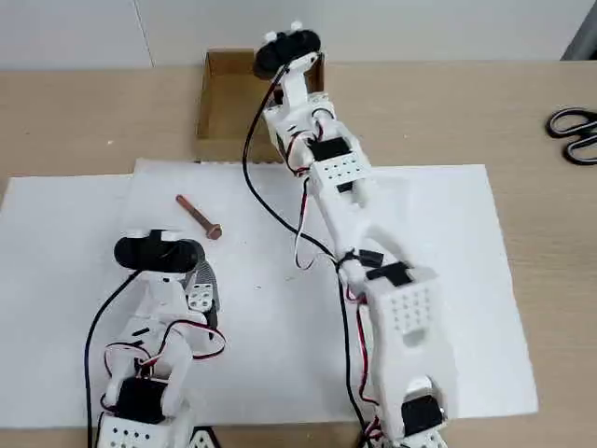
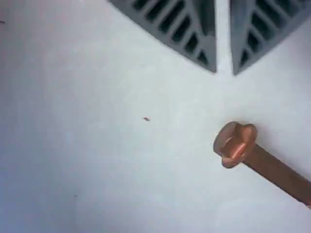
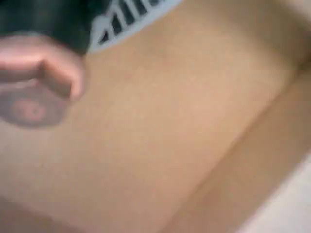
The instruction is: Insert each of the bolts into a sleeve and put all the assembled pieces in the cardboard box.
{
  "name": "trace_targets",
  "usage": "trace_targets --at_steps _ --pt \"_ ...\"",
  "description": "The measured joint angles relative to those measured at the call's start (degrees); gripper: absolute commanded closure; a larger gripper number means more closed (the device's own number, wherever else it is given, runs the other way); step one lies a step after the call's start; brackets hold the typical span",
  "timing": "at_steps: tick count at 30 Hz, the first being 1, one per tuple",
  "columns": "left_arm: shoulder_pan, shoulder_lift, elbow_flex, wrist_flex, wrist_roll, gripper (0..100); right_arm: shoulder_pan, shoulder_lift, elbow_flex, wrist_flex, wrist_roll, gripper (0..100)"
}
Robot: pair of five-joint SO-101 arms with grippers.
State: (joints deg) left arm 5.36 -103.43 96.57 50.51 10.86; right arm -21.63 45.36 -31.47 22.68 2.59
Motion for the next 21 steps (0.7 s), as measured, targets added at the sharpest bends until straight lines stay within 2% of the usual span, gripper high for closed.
trace_targets --at_steps 3,8,15,21 --pt "0.0 0.0 0.0 0.0 0.0 99 0.1 4.6 -4.6 0.0 0.1 96.8" --pt "0.0 0.0 0.0 0.0 0.0 99 -0.2 6.4 -9.1 4.2 1.7 81.1" --pt "0.0 0.0 0.0 0.0 0.0 99 -0.9 6.2 -10.6 10.5 3.2 81.8" --pt "0.0 0.0 0.0 0.0 0.0 99 -0.9 0.2 -10.6 17.8 3.2 81.8"
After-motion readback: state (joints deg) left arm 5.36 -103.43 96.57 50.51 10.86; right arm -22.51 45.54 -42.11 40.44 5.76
